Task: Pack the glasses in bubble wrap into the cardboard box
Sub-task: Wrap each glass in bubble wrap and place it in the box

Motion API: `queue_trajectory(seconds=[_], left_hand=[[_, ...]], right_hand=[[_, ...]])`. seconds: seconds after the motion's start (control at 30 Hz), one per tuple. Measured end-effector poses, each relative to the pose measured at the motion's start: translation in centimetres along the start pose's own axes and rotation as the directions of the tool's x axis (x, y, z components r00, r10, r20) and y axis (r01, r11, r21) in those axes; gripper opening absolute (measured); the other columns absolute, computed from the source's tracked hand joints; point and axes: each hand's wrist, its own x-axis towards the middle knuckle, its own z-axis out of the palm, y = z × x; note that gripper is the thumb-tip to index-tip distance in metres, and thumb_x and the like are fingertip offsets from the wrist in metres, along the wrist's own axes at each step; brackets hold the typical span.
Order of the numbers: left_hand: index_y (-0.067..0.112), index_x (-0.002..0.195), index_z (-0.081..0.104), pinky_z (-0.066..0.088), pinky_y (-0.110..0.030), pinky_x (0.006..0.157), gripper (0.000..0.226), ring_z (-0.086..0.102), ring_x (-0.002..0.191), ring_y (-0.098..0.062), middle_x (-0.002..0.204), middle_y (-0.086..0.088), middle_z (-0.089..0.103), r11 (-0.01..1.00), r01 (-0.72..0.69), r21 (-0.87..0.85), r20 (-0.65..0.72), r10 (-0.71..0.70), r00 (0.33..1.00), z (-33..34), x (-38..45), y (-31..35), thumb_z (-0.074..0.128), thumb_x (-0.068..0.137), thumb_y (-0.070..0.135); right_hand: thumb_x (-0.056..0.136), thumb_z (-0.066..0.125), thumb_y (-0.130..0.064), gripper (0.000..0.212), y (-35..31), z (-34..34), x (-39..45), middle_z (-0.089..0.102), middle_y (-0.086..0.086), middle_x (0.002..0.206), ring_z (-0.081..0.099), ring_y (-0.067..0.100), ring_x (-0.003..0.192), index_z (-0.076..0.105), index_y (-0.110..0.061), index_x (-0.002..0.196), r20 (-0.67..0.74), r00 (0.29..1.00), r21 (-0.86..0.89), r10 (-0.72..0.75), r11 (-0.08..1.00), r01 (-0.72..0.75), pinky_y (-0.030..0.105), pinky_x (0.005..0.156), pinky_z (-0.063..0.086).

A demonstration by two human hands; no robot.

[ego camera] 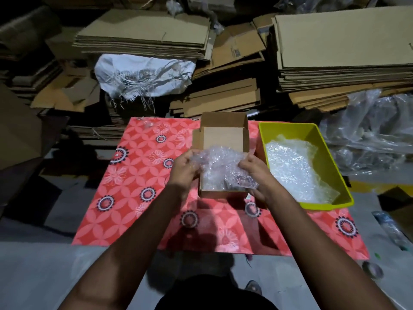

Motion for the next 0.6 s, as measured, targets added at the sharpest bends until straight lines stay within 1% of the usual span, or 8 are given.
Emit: queue_trajectory(seconds=[0.1, 0.17, 0.23, 0.3, 0.37, 0.43, 0.53, 0.6], left_hand=[[0.018, 0.093, 0.069, 0.055, -0.047, 0.084, 0.011, 0.068, 0.096, -0.02, 0.098, 0.0, 0.075, 0.999, -0.008, -0.031, -0.089, 0.005, 0.996, -1.2, 0.0, 0.9, 0.06, 0.098, 0.021], [0.011, 0.101, 0.069, 0.051, -0.049, 0.091, 0.019, 0.065, 0.098, -0.026, 0.105, -0.012, 0.071, 0.998, -0.026, -0.056, -0.107, 0.02, 0.994, -2.0, 0.2, 1.2, 0.059, 0.1, 0.027], [0.01, 0.102, 0.069, 0.048, -0.047, 0.096, 0.02, 0.062, 0.098, -0.025, 0.101, -0.013, 0.069, 0.999, -0.045, -0.028, -0.114, 0.041, 0.993, -2.4, 0.5, 1.5, 0.061, 0.099, 0.028], [0.013, 0.094, 0.07, 0.046, -0.046, 0.097, 0.018, 0.061, 0.094, -0.023, 0.093, -0.007, 0.07, 0.998, -0.06, -0.013, -0.108, 0.058, 0.992, -2.5, 0.8, 1.6, 0.063, 0.098, 0.028], [0.007, 0.098, 0.069, 0.047, -0.048, 0.102, 0.022, 0.065, 0.098, -0.025, 0.097, -0.009, 0.072, 0.998, -0.063, -0.009, -0.089, 0.062, 0.994, -2.0, 0.9, 2.0, 0.062, 0.099, 0.028], [-0.003, 0.108, 0.066, 0.048, -0.05, 0.103, 0.034, 0.068, 0.102, -0.029, 0.106, -0.017, 0.073, 0.998, -0.062, -0.008, -0.039, 0.062, 0.997, -1.4, 0.6, 2.5, 0.057, 0.101, 0.029], [-0.008, 0.109, 0.065, 0.052, -0.048, 0.092, 0.045, 0.068, 0.094, -0.032, 0.103, -0.022, 0.072, 0.994, -0.066, 0.092, 0.008, 0.066, 0.998, -0.6, 0.0, 3.2, 0.053, 0.103, 0.035], [-0.004, 0.107, 0.068, 0.056, -0.042, 0.082, 0.043, 0.071, 0.092, -0.033, 0.1, -0.018, 0.074, 0.994, -0.058, 0.092, 0.024, 0.056, 0.998, -0.4, -0.1, 3.5, 0.052, 0.103, 0.036]], right_hand=[[0.096, 0.057, -0.002, 0.016, 0.4, 0.3, -0.3, 0.068, 0.012, 0.101, 0.064, 0.027, 0.094, 0.062, -0.004, 0.111, 0.052, 0.999, -0.063, 0.012, 0.998, -0.009, 0.037, 0.087, 0.053], [0.097, 0.063, -0.018, 0.012, 0.7, -0.1, -0.4, 0.068, 0.001, 0.091, 0.062, 0.019, 0.087, 0.065, -0.008, 0.103, 0.046, 0.999, -0.259, 0.021, 0.966, -0.008, 0.03, 0.079, 0.051], [0.093, 0.068, -0.033, 0.014, 1.2, -0.5, -0.4, 0.064, -0.01, 0.078, 0.058, 0.017, 0.076, 0.065, -0.019, 0.091, -0.059, 0.997, -0.492, -0.058, 0.87, 0.022, 0.028, 0.066, 0.046], [0.086, 0.073, -0.037, 0.021, 1.5, -0.5, -0.5, 0.068, -0.008, 0.088, 0.063, 0.019, 0.083, 0.062, -0.024, 0.098, -0.157, 0.961, -0.658, -0.228, 0.75, 0.07, 0.033, 0.073, 0.049], [0.082, 0.077, -0.036, 0.034, 1.1, 0.4, -1.2, 0.067, -0.005, 0.1, 0.062, 0.019, 0.094, 0.057, -0.024, 0.107, -0.138, 0.886, -0.694, -0.442, 0.682, 0.232, 0.036, 0.082, 0.051], [0.077, 0.08, -0.041, 0.047, 0.2, 1.8, -2.1, 0.062, -0.009, 0.107, 0.057, 0.017, 0.102, 0.053, -0.028, 0.113, -0.067, 0.826, -0.683, -0.56, 0.629, 0.371, 0.037, 0.087, 0.049], [0.065, 0.082, -0.062, 0.079, -1.1, 3.7, -3.0, 0.055, -0.01, 0.12, 0.052, 0.011, 0.111, 0.045, -0.032, 0.127, 0.043, 0.834, -0.707, -0.55, 0.573, 0.415, 0.033, 0.091, 0.046], [0.057, 0.087, -0.065, 0.095, -1.6, 4.4, -2.8, 0.054, -0.007, 0.12, 0.056, 0.012, 0.108, 0.042, -0.027, 0.131, 0.047, 0.889, -0.665, -0.455, 0.65, 0.368, 0.03, 0.087, 0.05]])
